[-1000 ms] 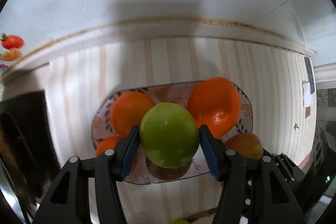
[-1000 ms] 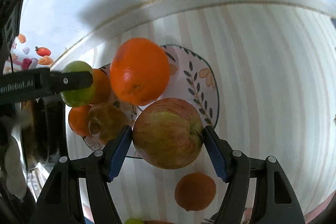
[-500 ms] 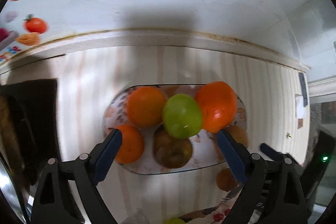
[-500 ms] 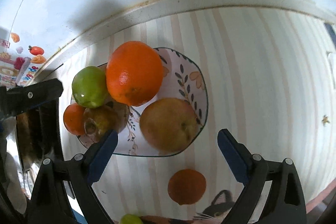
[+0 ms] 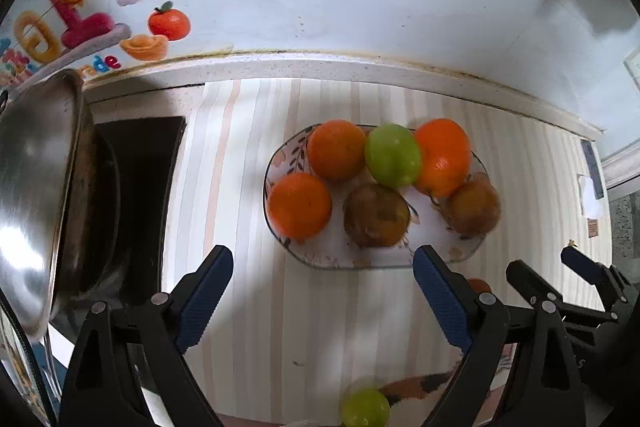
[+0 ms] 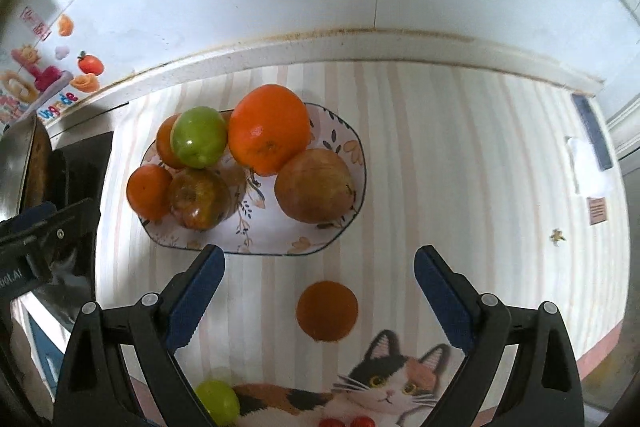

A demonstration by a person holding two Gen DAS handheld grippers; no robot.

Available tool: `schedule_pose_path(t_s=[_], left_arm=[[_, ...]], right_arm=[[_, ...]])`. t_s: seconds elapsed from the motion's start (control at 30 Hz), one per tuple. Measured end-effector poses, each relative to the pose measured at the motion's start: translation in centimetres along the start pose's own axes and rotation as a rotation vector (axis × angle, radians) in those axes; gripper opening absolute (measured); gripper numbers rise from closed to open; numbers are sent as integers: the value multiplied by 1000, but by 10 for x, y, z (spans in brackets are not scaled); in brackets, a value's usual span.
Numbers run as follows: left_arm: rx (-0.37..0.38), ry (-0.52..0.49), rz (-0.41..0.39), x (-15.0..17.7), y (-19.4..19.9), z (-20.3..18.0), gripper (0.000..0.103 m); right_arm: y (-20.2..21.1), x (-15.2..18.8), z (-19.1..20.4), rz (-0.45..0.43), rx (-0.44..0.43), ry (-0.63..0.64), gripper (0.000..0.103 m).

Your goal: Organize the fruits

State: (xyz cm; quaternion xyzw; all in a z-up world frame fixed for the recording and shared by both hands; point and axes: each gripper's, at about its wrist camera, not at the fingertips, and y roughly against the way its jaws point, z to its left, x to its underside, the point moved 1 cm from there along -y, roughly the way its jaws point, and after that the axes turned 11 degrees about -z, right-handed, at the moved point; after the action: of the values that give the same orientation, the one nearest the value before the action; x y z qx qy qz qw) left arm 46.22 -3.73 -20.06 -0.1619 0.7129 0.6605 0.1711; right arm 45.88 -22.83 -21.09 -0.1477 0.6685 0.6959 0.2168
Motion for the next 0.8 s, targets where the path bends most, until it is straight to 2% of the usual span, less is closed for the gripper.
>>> schedule_pose_path(t_s=[0.27, 0.5, 0.8], left_arm=[[-2, -39, -79, 26, 49, -3, 92], [1, -58, -173, 35, 99, 0, 92], [21, -76, -227, 51, 144, -4, 92]], right_arm=[[57, 13, 6, -99, -3, 8, 98], [110, 24, 6, -186, -9, 2, 98], [166, 39, 11, -253, -46, 3, 98]])
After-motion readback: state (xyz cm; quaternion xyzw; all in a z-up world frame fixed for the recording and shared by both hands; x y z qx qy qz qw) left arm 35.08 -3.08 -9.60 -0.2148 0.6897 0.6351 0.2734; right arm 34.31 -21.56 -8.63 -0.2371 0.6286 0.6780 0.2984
